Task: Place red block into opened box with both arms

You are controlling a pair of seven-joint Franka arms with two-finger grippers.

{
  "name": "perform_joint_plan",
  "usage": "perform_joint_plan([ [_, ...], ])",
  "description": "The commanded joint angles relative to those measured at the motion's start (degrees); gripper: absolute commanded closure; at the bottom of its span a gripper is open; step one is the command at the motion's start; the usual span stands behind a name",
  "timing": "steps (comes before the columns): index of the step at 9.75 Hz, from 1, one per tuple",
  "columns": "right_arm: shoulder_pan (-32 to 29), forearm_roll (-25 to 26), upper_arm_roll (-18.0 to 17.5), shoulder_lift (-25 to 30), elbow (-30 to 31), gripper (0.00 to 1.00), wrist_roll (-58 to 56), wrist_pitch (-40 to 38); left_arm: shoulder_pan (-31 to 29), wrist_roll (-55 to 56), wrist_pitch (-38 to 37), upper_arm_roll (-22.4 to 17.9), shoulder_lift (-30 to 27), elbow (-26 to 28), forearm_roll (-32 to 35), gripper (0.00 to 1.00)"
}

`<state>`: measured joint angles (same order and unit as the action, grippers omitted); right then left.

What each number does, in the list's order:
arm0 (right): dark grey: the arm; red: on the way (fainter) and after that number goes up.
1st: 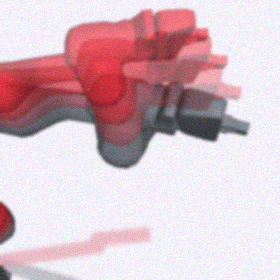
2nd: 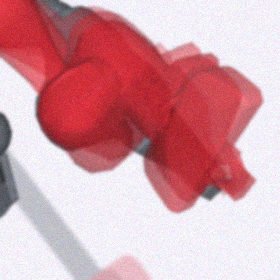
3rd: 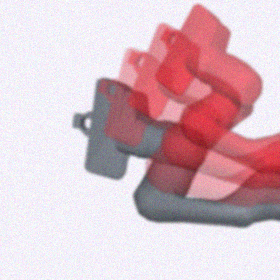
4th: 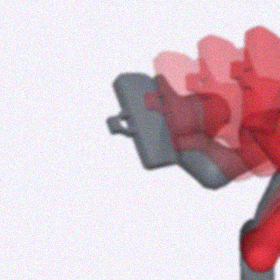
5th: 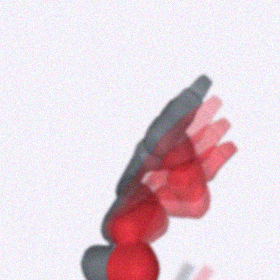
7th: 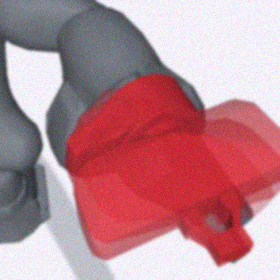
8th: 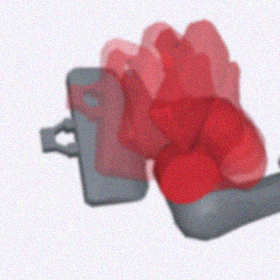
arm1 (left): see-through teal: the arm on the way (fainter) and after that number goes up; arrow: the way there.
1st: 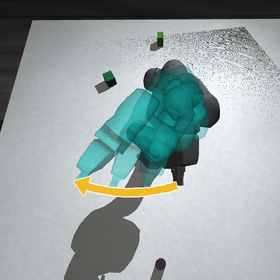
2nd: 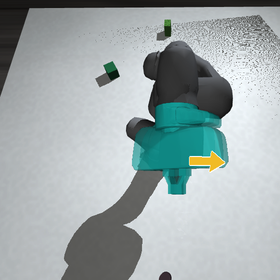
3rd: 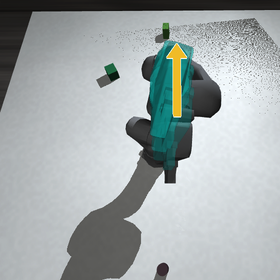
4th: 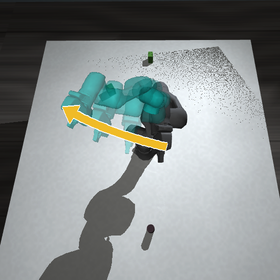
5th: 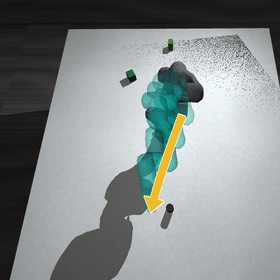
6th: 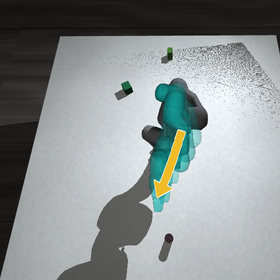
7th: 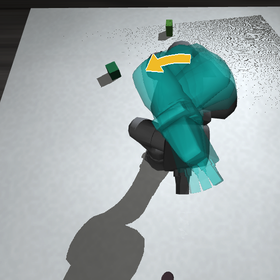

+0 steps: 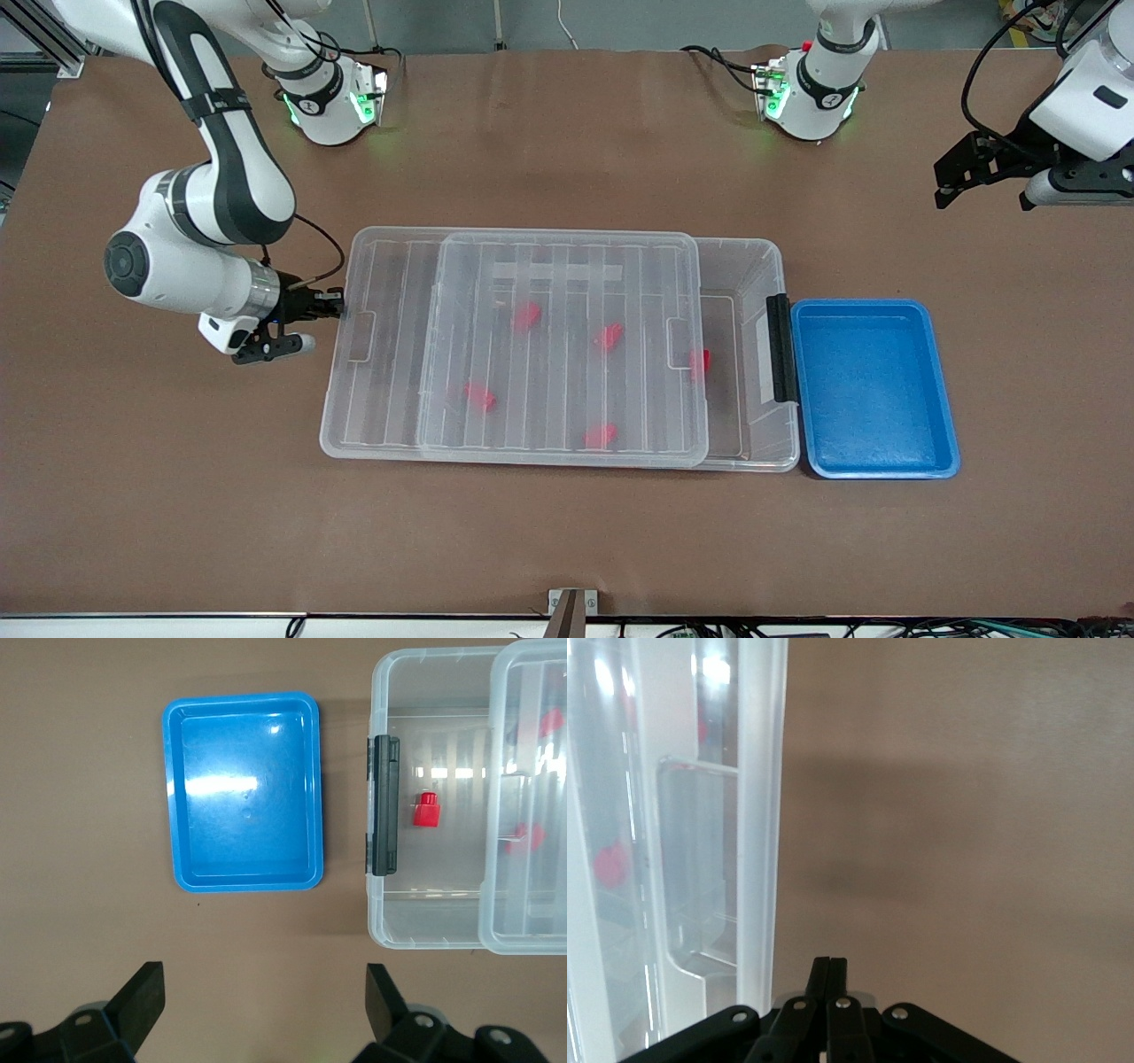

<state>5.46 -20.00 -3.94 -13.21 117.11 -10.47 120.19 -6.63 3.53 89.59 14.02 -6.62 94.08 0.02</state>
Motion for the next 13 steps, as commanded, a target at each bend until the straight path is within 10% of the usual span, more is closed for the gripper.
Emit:
perform_joint_plan([
  [1,-0.10,-1.45,-2.21,-1.82,-2.66,1.00,1.93,-0.39,-0.40,-0.71,-0.64,0.57,1.43,0.23,-0.90,0.00],
  [11,2.63,-1.27,-5.21,-6.75,-8.21,1.00,6.96,-0.48,-0.32,-0.80,-3.89,1.19,2.58,-5.22,-0.90,0.00],
  [13,1.41,-0.40,-4.42,-4.91,-9.43,0.84,8.18,-4.23,-0.14,-1.24,-4.42,1.27,5.03,-5.22,-0.90,0.00],
])
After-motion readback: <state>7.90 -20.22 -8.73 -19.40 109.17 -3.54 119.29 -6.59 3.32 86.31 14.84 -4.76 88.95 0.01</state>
